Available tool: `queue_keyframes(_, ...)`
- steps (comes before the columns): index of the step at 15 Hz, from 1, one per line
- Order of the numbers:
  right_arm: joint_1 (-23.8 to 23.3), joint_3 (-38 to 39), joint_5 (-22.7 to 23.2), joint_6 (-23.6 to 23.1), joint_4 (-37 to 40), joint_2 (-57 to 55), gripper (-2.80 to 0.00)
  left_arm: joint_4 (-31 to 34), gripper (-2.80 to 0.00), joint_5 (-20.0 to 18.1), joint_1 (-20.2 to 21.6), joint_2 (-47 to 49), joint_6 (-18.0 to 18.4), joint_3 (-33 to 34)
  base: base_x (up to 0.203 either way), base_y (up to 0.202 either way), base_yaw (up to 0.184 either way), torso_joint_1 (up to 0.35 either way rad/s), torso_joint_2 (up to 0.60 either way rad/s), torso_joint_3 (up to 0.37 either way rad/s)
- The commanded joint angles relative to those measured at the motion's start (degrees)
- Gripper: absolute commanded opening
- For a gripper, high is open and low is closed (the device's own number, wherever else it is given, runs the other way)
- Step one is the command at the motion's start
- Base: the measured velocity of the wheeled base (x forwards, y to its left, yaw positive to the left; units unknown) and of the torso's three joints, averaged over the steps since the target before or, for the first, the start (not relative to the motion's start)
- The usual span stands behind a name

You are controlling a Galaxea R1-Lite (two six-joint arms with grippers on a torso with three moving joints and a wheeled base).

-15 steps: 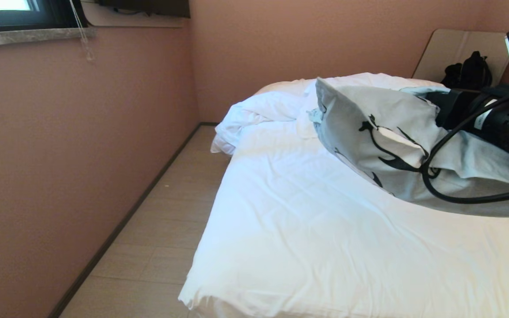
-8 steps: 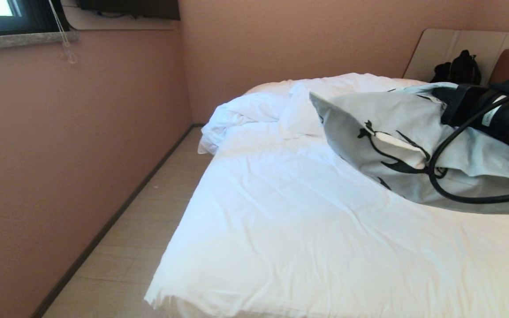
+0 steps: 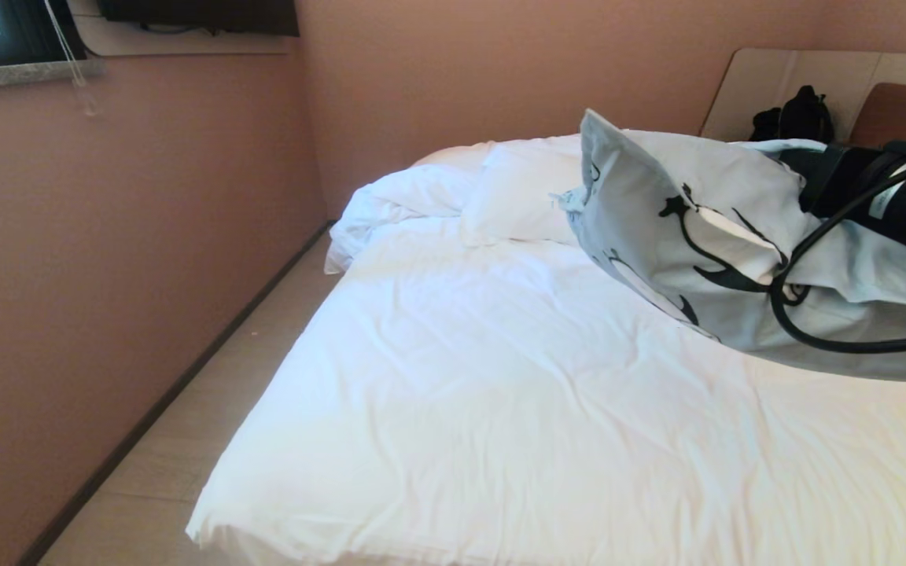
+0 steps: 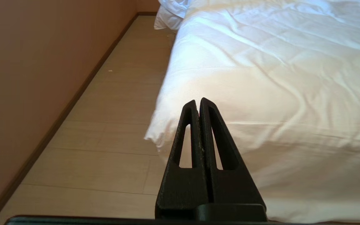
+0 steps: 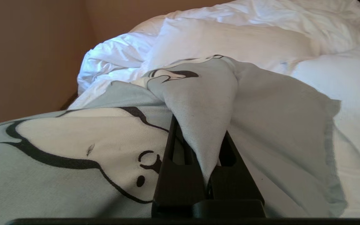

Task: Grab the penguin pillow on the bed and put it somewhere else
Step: Move to the head of the bed

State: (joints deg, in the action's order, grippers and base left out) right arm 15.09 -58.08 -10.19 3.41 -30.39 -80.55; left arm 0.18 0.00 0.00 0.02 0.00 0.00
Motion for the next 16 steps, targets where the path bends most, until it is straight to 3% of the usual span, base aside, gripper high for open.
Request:
queue_keyframes(1,0.0,0.1,0.0,0.0,-0.2,0.3,-2.8,0.0,-2.8,0.0,0.0,0.0,0.0,0.0,0.0,-0.195,0.0,0.002,0.0,-0.002)
queue_keyframes(16,-1.9,-0.2,-0.1,-0.1,0.1,3.6,-2.8,0.0,-2.8,0.0,0.0,0.0,0.0,0.0,0.0,-0.195,0.0,0.002,0.0,0.001)
